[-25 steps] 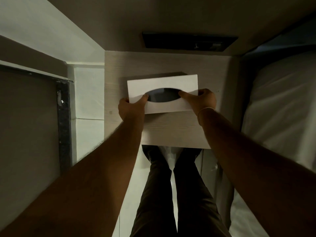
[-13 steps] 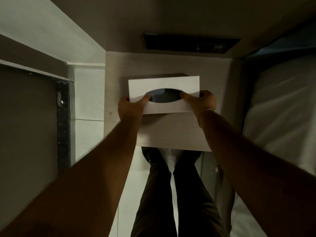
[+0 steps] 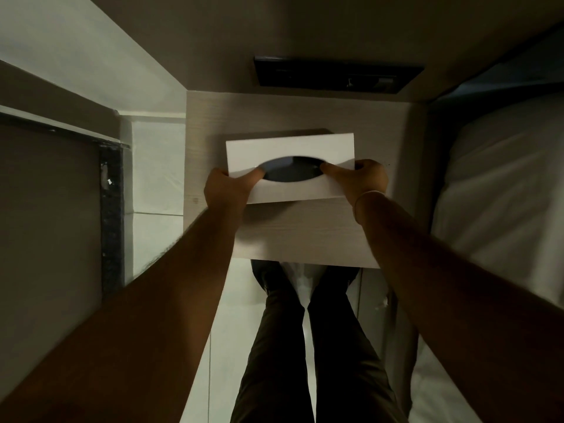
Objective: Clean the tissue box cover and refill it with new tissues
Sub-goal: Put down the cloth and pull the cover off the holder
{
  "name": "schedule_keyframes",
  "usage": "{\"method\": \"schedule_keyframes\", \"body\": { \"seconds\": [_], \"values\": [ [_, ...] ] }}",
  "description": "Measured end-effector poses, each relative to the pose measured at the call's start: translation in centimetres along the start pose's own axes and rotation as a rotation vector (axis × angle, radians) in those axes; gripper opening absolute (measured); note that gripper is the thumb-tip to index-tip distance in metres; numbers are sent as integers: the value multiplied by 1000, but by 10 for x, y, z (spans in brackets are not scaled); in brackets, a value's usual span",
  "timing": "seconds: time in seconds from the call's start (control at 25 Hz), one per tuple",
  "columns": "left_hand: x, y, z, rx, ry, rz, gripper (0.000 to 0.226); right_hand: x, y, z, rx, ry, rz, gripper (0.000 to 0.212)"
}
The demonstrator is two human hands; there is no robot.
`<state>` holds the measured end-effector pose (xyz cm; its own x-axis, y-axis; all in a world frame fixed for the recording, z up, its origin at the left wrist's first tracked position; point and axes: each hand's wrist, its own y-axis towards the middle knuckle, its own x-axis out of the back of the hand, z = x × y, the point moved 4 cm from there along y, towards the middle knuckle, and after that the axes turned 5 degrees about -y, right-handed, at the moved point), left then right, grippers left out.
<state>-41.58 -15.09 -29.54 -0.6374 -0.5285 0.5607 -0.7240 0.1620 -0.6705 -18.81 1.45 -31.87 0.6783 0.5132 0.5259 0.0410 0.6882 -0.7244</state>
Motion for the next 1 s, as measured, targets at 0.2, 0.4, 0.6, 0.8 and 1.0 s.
{"method": "schedule_keyframes", "body": {
  "seconds": [0.2, 0.4, 0.6, 0.8, 1.0],
  "values": [
    [-2, -2, -9, -32, -13, -17, 64, 4, -2, -5, -31, 24, 9, 61],
    [-4, -9, -13, -19, -94, -31, 65, 15, -15, 4, -27, 89, 19, 62],
    [13, -47, 5, -93, -95, -120, 73, 34, -63, -10, 19, 114, -82, 67],
    [18, -89, 83, 56, -18, -63, 78, 27, -111, -84, -147, 7, -17, 64],
    [6, -78, 101, 96, 65, -76, 85, 10, -102, -101, -179, -6, -30, 68]
  ]
}}
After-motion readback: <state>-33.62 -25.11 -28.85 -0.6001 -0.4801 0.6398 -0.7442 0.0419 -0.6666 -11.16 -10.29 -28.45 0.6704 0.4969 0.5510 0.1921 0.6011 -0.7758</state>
